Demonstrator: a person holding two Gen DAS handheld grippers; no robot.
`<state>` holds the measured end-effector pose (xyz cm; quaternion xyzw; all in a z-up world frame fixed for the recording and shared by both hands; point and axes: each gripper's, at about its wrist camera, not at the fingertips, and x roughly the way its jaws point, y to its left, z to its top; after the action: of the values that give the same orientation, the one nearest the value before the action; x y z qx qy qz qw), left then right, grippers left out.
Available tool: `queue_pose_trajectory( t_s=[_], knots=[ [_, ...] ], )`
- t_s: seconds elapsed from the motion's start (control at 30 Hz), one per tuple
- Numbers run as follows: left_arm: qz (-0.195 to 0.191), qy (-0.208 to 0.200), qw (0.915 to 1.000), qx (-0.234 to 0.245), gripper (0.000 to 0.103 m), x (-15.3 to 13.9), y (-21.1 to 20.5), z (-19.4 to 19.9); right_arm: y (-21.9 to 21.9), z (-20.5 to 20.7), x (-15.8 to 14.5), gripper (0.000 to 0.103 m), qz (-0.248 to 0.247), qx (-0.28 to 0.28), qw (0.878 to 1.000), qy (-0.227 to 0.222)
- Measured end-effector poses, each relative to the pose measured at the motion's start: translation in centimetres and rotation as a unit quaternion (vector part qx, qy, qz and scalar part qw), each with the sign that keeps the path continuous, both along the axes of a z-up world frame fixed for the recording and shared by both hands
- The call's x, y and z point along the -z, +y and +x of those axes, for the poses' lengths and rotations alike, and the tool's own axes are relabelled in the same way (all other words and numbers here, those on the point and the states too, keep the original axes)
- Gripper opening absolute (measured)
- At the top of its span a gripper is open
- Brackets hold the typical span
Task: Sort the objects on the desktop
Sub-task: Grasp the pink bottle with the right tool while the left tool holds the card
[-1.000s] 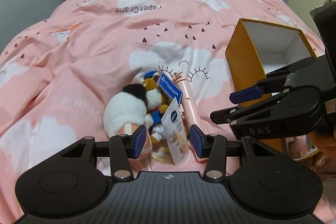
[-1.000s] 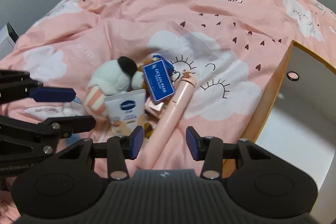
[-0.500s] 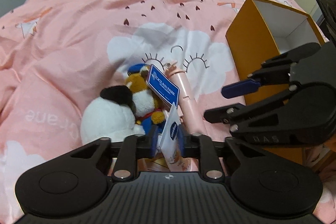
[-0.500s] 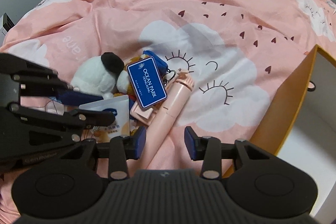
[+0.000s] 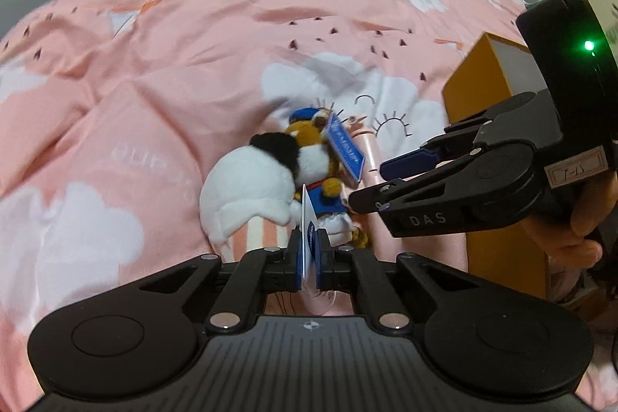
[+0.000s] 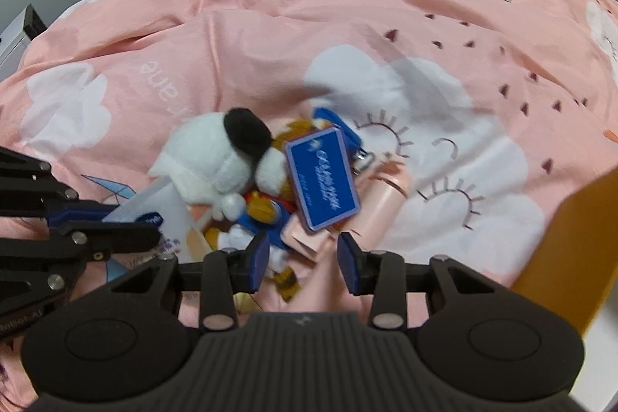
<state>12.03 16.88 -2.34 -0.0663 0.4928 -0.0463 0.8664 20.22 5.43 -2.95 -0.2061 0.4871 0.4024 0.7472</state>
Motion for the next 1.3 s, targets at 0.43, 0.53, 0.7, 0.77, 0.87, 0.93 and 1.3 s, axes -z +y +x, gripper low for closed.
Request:
queue_pose_trajectory(
  t_s=[0.43,0.53,0.7,0.77,0.87,0.93,1.3],
  knots=[
    [-0.02,0.0,0.9998,-0.007,0.006,0.9,0.7,0.4,3.6,0.6,2.5,0.036,-0.061,-0.04,0.997,0.018],
    [-0.025,-0.002,0.9996,-0.011,0.006,1.3,0.9,0.3,3.7,-0.1,2.9,0.038,-0.058,-0.041,0.997,0.002],
    [-0.044,0.008,0.9988,-0.021,0.006,1.2,1.8,0.7,4.1,-0.7,3.7,0.054,-0.053,-0.092,0.994,-0.035],
    [-0.036,0.003,0.9992,-0.014,0.006,1.2,1.4,0.5,3.7,0.0,3.5,0.047,-0.049,-0.088,0.995,-0.02],
    [-0.03,-0.007,0.9995,-0.012,0.006,1.3,0.9,0.3,2.5,0.5,3.1,0.036,-0.042,-0.076,0.996,0.007],
    [-0.027,-0.009,0.9995,-0.013,0.006,1.3,0.9,0.2,1.6,0.6,3.1,0.031,-0.037,-0.064,0.997,0.012],
    [-0.035,-0.009,0.9992,-0.02,0.006,1.3,1.1,0.2,-0.2,1.8,3.1,0.015,-0.07,0.025,0.997,-0.029]
  ],
)
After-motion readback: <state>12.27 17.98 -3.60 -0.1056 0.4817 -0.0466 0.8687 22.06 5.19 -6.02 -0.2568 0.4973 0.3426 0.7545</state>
